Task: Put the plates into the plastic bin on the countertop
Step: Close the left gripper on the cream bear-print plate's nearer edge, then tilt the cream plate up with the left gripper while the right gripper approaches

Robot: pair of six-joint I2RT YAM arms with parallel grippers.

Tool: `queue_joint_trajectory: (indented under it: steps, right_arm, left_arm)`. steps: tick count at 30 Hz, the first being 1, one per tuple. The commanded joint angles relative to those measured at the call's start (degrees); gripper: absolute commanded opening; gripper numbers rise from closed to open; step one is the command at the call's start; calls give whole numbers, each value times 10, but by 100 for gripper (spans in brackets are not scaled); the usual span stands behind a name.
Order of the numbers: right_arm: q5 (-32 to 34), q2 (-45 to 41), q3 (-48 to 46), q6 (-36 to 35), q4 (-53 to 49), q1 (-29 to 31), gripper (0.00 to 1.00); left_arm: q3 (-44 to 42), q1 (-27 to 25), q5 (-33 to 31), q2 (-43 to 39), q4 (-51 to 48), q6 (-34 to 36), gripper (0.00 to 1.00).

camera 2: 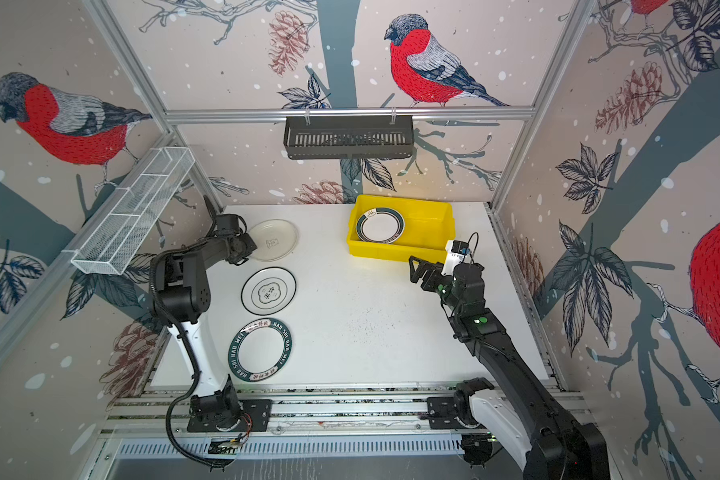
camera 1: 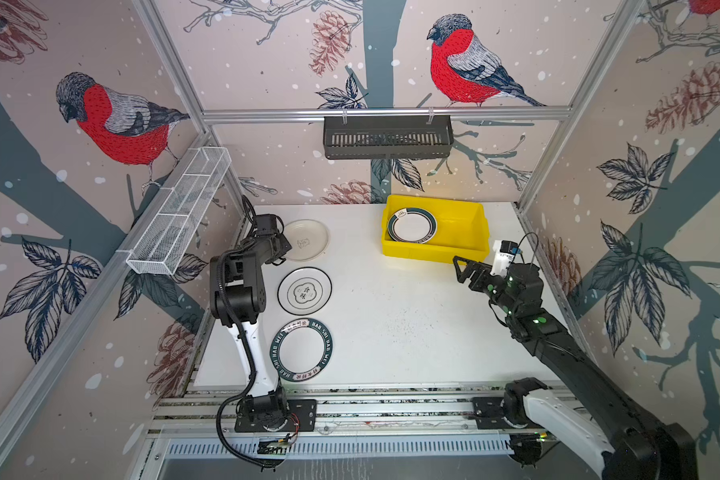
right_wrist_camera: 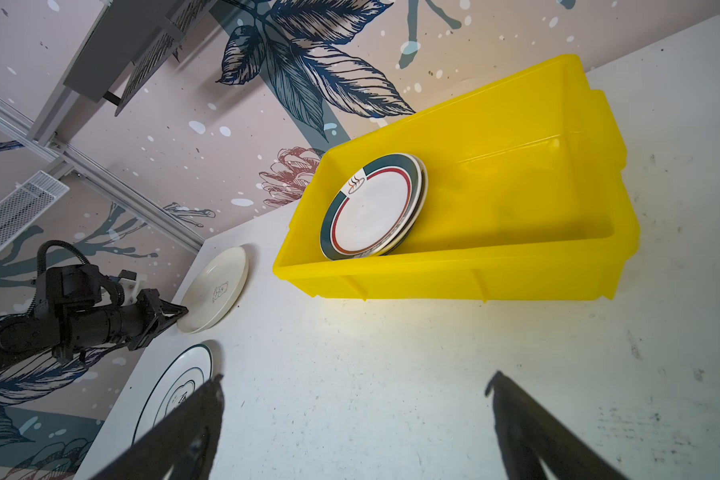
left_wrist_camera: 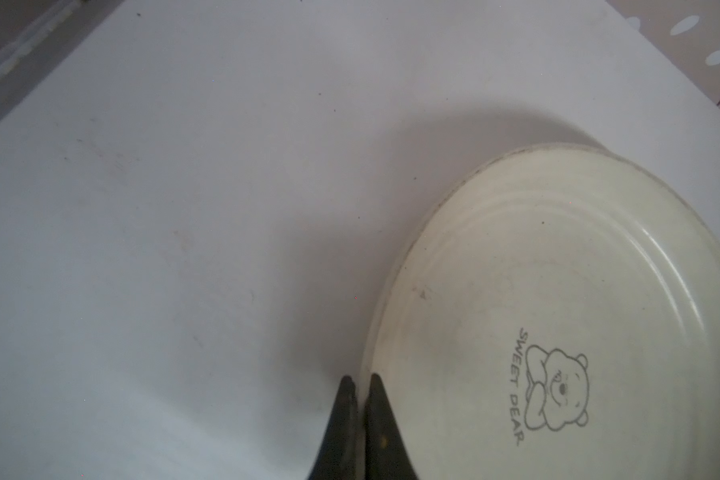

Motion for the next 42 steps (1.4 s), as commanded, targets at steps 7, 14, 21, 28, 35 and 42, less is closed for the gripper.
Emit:
queue_joint_trajectory:
  steps: [7, 14, 21, 28, 35, 42]
  right_arm:
    - [10, 1, 4, 4, -1, 0, 100]
    - [14, 4, -2, 4, -10, 1, 100]
    - [16, 8, -9, 14, -17, 1, 100]
    - [20, 9, -10, 17, -27, 0, 100]
    - [0, 26, -9, 30, -43, 1, 100]
    - [-49, 41, -33, 62, 3, 12, 100]
  left_arm:
    - [-27, 1, 17, -31, -2, 12, 0]
    - [-95, 1, 48, -87, 63, 1, 0]
    - [-136, 1, 105, -137, 95, -16, 0]
    - [-182, 1, 146, -202, 130, -38, 0]
    - [-256, 1, 193, -275, 188, -72, 0]
    - [-312, -2, 245, -331, 207, -78, 0]
